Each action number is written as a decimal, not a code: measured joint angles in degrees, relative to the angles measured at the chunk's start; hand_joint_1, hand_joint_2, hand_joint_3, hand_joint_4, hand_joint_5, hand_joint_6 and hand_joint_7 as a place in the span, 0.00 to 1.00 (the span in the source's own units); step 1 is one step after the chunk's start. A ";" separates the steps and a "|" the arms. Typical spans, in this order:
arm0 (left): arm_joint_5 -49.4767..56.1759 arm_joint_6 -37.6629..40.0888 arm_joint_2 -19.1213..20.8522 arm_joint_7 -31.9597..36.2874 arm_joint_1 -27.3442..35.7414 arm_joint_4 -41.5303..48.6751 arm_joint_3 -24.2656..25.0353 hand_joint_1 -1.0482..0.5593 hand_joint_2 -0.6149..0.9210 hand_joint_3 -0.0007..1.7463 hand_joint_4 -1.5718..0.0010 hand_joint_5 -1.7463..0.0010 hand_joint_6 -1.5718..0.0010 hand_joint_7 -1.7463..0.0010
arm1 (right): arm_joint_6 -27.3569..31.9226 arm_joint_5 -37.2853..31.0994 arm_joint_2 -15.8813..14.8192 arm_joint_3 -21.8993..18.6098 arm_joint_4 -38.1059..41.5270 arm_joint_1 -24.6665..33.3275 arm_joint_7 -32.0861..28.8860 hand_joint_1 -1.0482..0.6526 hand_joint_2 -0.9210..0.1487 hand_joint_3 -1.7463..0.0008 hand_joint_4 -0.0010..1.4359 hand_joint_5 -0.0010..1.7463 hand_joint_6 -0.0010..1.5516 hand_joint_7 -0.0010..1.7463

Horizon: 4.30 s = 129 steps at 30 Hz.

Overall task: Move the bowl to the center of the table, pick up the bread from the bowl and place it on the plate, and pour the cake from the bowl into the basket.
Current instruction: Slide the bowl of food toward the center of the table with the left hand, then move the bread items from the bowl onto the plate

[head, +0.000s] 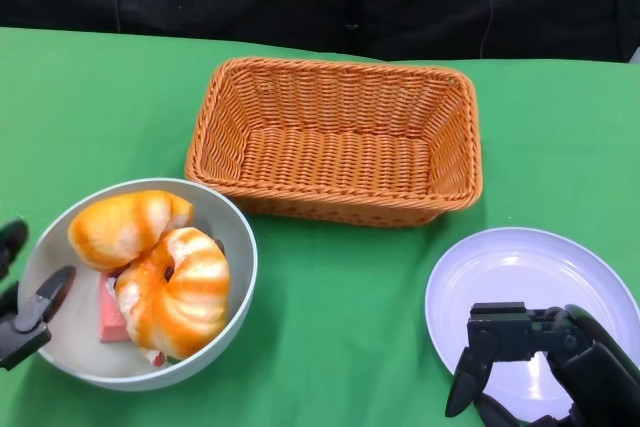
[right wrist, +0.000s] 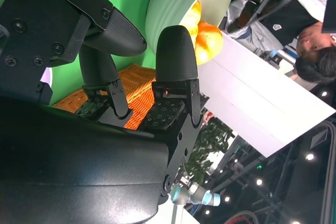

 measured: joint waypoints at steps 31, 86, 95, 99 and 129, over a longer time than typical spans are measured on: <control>-12.26 9.89 4.17 -6.42 -3.19 -1.08 -2.36 0.24 1.00 0.33 1.00 1.00 1.00 1.00 | 3.06 -1.93 0.68 -1.84 -6.49 1.47 -1.74 0.46 0.50 0.27 0.21 0.85 0.16 0.73; -12.60 15.85 -4.50 4.60 1.10 -19.13 -16.61 0.26 1.00 0.33 0.99 0.99 0.99 1.00 | 32.65 -21.18 -2.38 6.81 -19.56 -12.63 4.91 0.30 0.01 0.97 0.00 0.49 0.00 0.41; -11.61 14.60 -4.21 4.61 1.17 -19.13 -18.02 0.27 1.00 0.34 0.98 0.99 0.99 1.00 | 33.00 -22.64 -1.86 8.21 -17.61 -13.62 3.18 0.30 0.00 0.96 0.00 0.47 0.00 0.38; -11.49 14.55 -4.21 4.61 1.17 -19.13 -18.15 0.27 1.00 0.34 0.98 0.99 0.99 1.00 | 33.06 -22.69 -1.80 8.34 -17.48 -13.63 2.76 0.30 0.00 0.96 0.00 0.46 0.00 0.38; -2.60 9.41 -5.58 7.50 2.81 -19.49 -19.83 0.26 1.00 0.31 0.86 0.94 0.91 0.98 | 30.91 -29.65 -3.51 13.09 -0.49 -18.65 -1.39 0.31 0.00 0.92 0.10 0.38 0.21 0.12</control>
